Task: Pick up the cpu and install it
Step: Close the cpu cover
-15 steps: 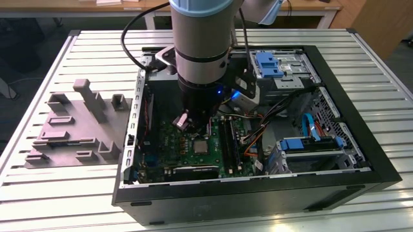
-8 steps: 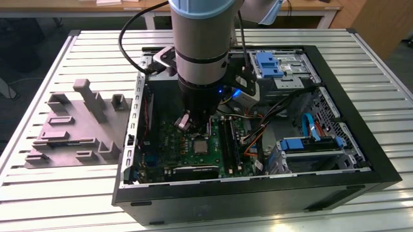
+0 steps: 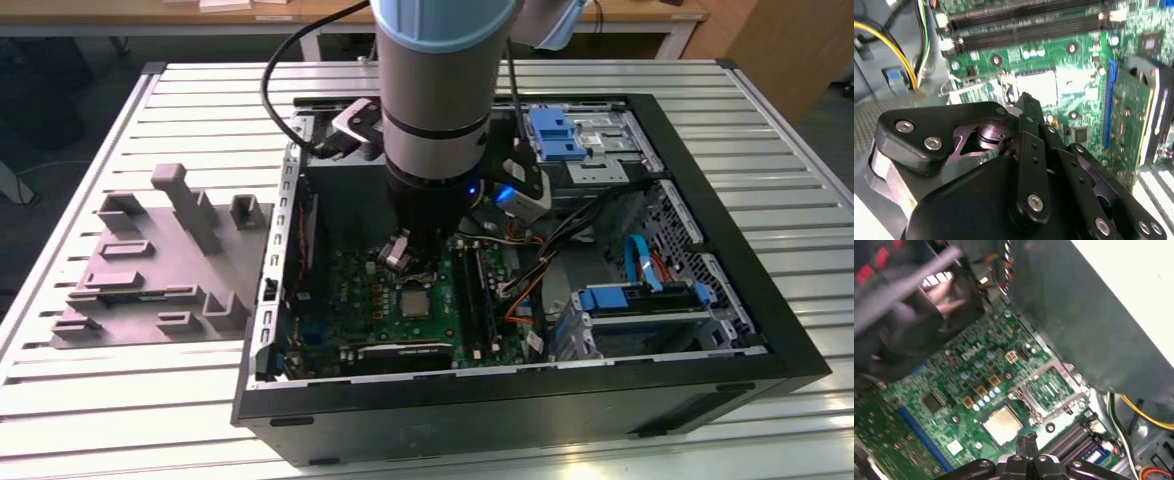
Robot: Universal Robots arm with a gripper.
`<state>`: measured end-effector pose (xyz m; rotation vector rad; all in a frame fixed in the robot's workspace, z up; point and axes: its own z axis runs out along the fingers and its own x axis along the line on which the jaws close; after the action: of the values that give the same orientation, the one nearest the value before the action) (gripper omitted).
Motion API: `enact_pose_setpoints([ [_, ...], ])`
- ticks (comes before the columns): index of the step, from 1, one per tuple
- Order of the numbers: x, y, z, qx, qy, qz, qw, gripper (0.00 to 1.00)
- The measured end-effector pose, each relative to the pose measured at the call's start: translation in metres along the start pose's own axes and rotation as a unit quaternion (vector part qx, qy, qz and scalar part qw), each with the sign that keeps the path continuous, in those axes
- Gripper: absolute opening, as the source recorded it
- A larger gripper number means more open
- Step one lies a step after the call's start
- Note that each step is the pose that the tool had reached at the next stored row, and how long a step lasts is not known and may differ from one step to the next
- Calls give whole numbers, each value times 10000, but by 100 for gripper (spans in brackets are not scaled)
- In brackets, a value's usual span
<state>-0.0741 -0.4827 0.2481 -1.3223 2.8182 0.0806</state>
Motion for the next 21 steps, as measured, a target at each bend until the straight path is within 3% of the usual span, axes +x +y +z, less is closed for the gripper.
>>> enact_pose_setpoints([
  [4,-67,-54,29,-1,0,-17,10000,11],
  [9,-79,-63,31,-19,-15,-85,10000,11],
  [11,-80,-63,35,-43,-32,-207,9998,11],
  [14,-80,-64,43,-55,-23,-448,9990,11],
  [18,-107,-54,50,-58,-21,-497,9987,11],
  [21,-136,-42,56,-88,-60,-506,9987,11],
])
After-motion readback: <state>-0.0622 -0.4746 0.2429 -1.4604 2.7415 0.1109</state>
